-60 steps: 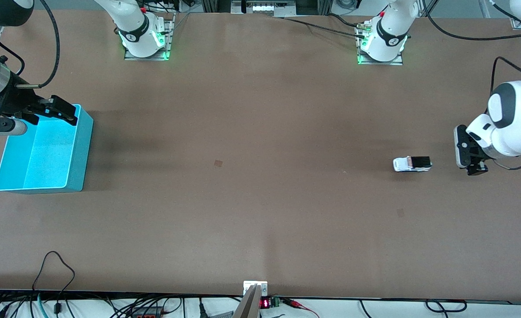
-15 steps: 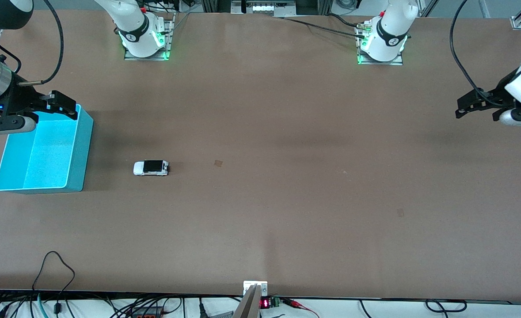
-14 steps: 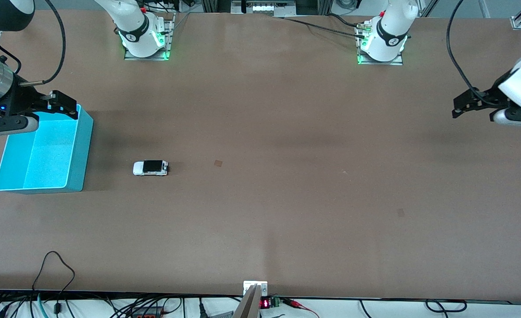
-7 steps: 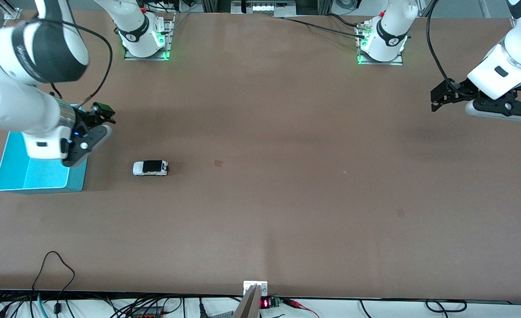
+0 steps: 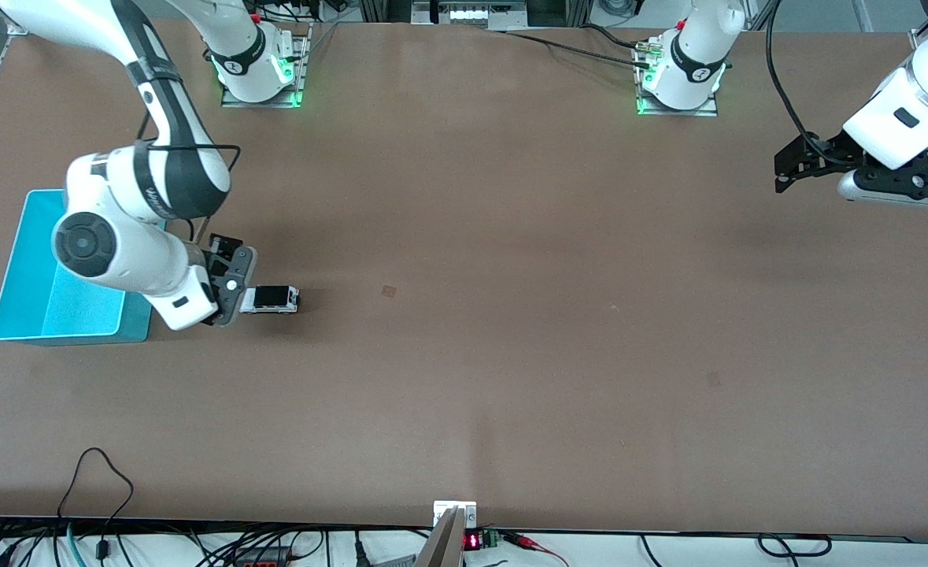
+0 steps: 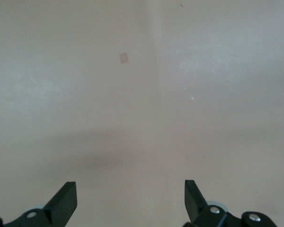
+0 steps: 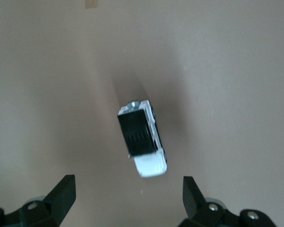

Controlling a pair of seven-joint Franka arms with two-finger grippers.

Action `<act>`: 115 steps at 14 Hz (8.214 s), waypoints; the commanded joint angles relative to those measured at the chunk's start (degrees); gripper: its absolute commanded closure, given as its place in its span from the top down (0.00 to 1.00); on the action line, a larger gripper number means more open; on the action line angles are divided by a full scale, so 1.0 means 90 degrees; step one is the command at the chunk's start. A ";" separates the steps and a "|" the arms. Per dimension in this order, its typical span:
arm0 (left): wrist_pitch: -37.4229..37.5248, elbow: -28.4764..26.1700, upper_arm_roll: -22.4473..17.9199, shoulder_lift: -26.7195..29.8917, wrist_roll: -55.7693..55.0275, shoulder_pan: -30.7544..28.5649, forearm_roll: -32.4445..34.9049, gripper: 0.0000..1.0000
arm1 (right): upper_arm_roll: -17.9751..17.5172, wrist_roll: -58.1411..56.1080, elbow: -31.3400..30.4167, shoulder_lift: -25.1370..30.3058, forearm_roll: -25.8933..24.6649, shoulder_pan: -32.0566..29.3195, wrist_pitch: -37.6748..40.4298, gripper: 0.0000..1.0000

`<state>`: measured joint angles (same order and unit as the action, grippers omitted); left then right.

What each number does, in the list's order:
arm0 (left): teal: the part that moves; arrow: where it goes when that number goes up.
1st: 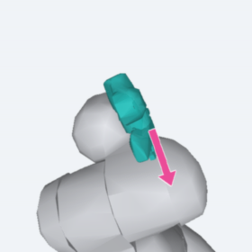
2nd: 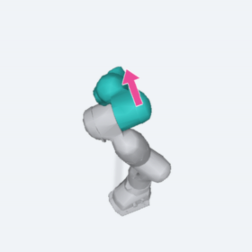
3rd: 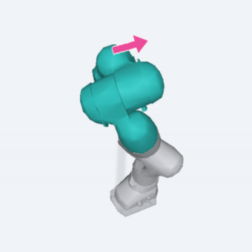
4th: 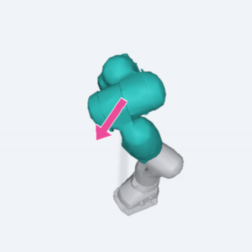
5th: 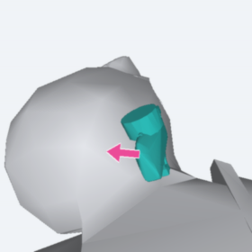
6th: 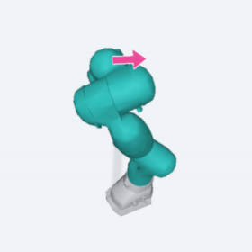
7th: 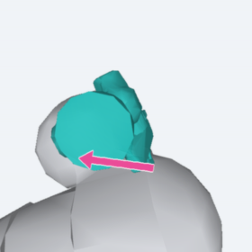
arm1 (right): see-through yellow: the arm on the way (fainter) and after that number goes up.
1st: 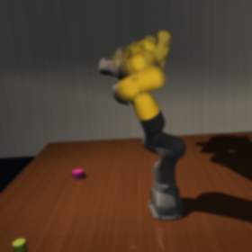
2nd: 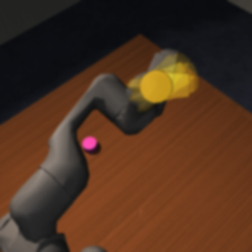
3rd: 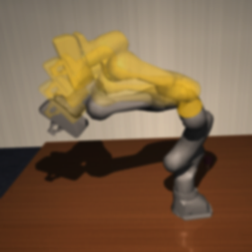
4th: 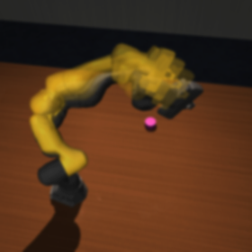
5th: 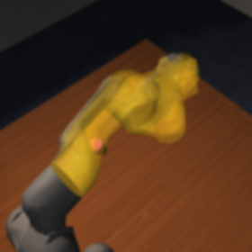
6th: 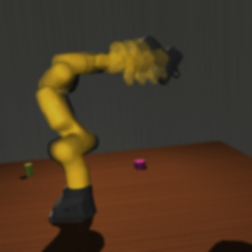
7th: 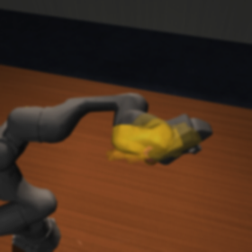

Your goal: Wind and store white jeep toy

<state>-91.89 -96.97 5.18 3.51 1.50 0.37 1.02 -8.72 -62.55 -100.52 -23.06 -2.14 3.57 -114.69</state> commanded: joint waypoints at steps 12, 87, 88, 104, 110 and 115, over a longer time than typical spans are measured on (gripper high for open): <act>0.0367 0.0296 0.0099 -0.0067 -0.0011 -0.0022 0.0092 1.00 | 0.0041 -0.1126 -0.1634 -0.0641 -0.0055 -0.0182 -0.3174 1.00; 0.0386 0.0306 0.0069 -0.0077 -0.0011 -0.0110 -0.0211 1.00 | 0.2238 0.4441 -0.1194 0.1457 -0.0231 -0.0886 -0.0451 1.00; 0.0386 0.0306 0.0079 -0.0077 -0.0020 -0.0100 -0.0211 1.00 | 0.2229 0.4479 -0.1194 0.1604 -0.0221 -0.0721 -0.0412 1.00; 0.0454 0.0326 0.0089 -0.0087 -0.0030 -0.0100 -0.0211 1.00 | 0.1178 0.6214 0.0249 0.2211 0.0433 -0.0472 0.1402 1.00; 0.0455 0.0335 0.0089 -0.0087 -0.0020 -0.0100 -0.0211 1.00 | 0.0823 0.6540 0.0944 0.2308 0.0463 -0.0533 0.2196 1.00; 0.0455 0.0335 0.0089 -0.0087 -0.0020 -0.0100 -0.0211 1.00 | 0.0608 0.6889 0.1120 0.2552 0.0590 -0.0504 0.2351 1.00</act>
<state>-89.18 -95.71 5.58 3.37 1.50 -0.02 0.00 -1.77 -3.59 -90.94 -1.66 2.35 0.01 -95.75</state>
